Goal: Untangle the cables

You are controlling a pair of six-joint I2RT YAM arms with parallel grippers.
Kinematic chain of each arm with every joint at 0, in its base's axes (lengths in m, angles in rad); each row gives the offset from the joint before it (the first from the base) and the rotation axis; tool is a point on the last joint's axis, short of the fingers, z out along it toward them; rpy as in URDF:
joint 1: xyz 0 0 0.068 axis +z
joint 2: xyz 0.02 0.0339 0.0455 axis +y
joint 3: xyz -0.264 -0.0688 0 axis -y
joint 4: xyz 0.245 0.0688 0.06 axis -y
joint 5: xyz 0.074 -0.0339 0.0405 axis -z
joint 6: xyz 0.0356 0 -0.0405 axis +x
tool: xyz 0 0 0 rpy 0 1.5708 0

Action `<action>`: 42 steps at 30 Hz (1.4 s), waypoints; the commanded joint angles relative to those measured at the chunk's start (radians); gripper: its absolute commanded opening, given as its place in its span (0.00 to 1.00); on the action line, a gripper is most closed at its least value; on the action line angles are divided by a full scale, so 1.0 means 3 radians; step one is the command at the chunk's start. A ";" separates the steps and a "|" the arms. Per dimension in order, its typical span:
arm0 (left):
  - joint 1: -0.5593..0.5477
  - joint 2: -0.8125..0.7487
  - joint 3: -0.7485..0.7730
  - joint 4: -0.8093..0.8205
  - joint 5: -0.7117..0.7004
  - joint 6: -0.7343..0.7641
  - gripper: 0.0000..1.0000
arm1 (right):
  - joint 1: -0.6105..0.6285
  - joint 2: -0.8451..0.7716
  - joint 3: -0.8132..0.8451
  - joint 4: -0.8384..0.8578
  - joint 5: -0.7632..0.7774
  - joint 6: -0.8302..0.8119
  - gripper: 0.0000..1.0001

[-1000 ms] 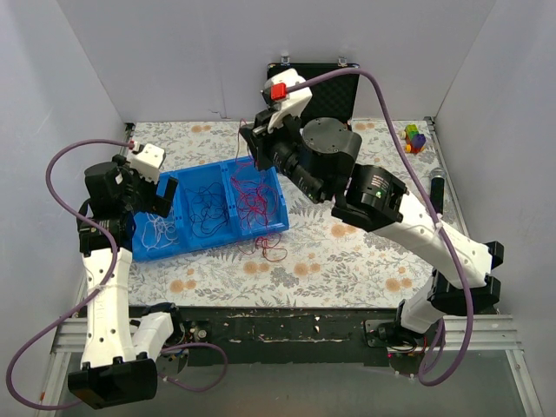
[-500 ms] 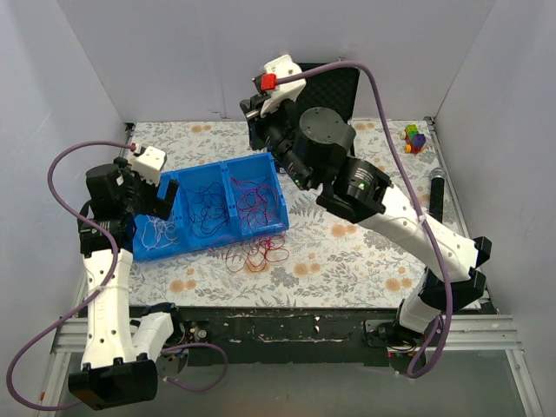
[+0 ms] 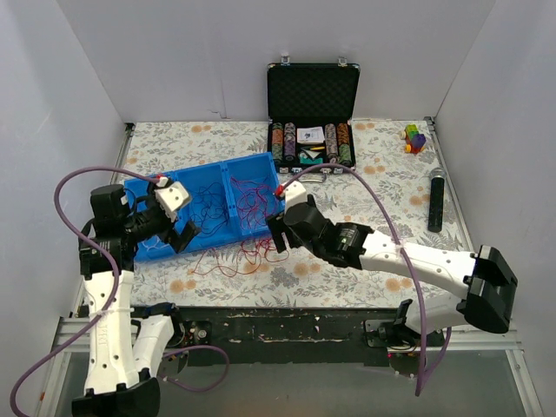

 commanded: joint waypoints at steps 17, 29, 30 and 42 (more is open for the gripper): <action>-0.0004 -0.0121 -0.0496 -0.0105 -0.0016 0.0203 0.98 | -0.0290 0.0893 -0.0469 0.0686 -0.0558 0.0375 0.79; -0.0004 -0.0198 -0.0475 -0.0018 -0.0087 0.0106 0.98 | -0.0300 0.1149 -0.0556 0.0769 -0.0829 0.0631 0.60; -0.0004 -0.0208 -0.0465 -0.0008 -0.0098 0.0106 0.98 | -0.0305 0.1169 -0.0571 0.0773 -0.0844 0.0651 0.58; -0.0004 -0.0249 -0.0501 0.0084 0.0019 -0.0058 0.95 | -0.0071 0.0470 -0.0224 0.0319 -0.0441 0.0508 0.01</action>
